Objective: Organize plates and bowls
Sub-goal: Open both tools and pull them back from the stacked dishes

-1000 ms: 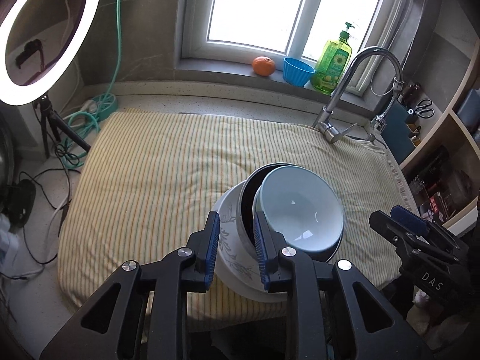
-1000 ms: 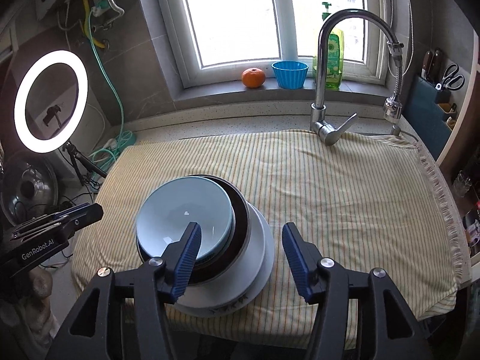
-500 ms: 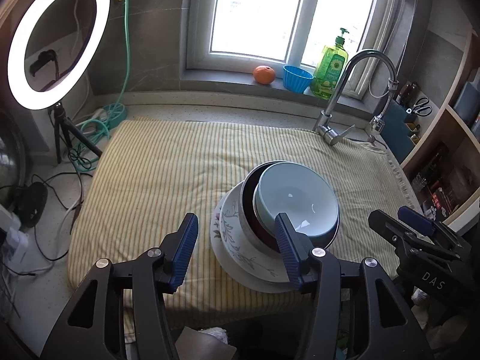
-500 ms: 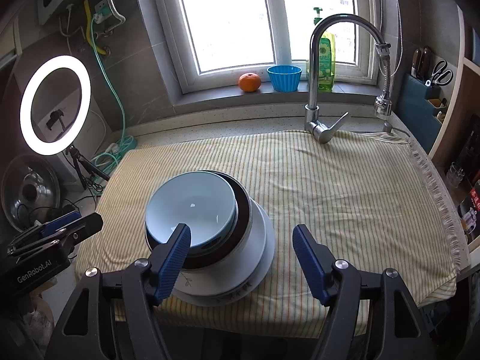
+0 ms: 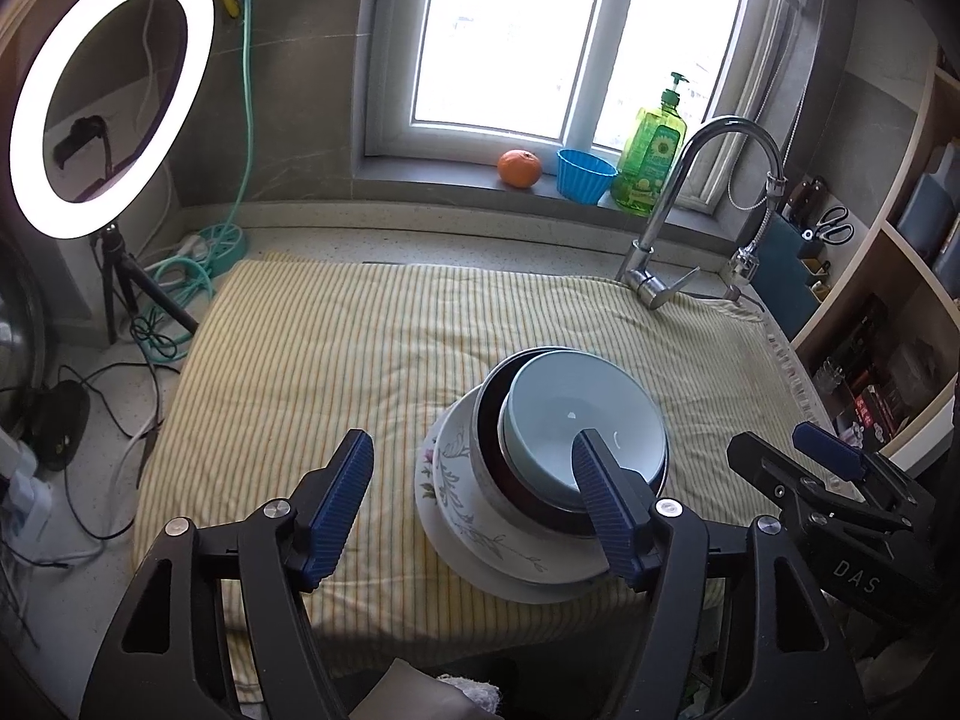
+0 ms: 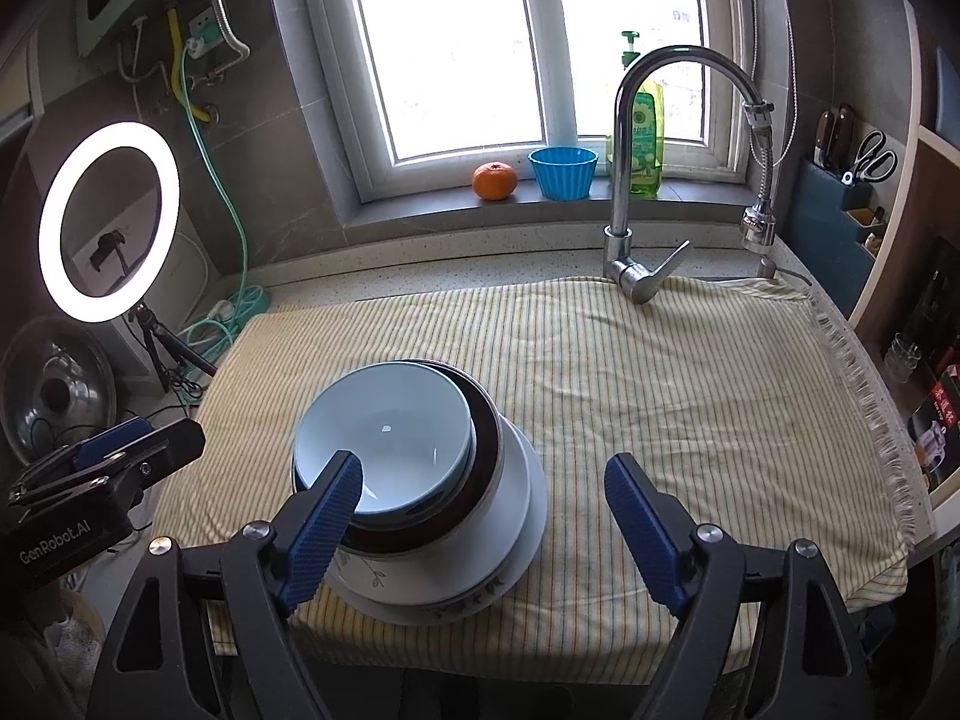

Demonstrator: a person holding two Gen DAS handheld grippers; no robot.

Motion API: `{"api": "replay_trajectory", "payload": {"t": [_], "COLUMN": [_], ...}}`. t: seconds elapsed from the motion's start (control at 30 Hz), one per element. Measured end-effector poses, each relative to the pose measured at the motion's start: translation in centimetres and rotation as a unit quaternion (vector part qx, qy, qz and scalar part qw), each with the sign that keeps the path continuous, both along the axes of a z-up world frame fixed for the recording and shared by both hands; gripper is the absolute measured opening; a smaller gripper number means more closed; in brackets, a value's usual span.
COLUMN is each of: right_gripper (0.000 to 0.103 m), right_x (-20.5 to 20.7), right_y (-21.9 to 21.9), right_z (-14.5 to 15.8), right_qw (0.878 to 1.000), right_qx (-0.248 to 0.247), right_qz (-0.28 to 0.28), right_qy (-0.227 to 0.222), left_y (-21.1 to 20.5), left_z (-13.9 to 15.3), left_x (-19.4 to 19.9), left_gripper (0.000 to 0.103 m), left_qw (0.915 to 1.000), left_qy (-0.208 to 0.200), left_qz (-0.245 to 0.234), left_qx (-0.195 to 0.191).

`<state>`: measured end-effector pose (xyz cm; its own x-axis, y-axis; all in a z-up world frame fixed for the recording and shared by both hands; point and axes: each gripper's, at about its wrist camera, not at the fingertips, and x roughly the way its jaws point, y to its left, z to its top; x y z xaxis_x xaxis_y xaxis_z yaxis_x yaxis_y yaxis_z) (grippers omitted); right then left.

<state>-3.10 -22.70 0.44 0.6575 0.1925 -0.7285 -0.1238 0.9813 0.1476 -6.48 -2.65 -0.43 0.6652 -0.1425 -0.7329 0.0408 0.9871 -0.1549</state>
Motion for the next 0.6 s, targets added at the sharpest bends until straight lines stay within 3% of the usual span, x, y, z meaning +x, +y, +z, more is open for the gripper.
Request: {"api": "replay_trajectory", "payload": {"t": [0.6], "right_gripper": [0.080], "right_x": [0.32], "right_y": [-0.58], "right_z": [-0.78], "right_qw": [1.000], "right_qx": [0.005], "right_qz": [-0.010], "right_qy": [0.012], "left_y": [-0.52], "left_z": [-0.48], "left_x": [0.46], "left_gripper": [0.069], "left_qw": [0.9999], "left_qy": [0.011], "left_qz": [-0.013], "left_qx": [0.003]}}
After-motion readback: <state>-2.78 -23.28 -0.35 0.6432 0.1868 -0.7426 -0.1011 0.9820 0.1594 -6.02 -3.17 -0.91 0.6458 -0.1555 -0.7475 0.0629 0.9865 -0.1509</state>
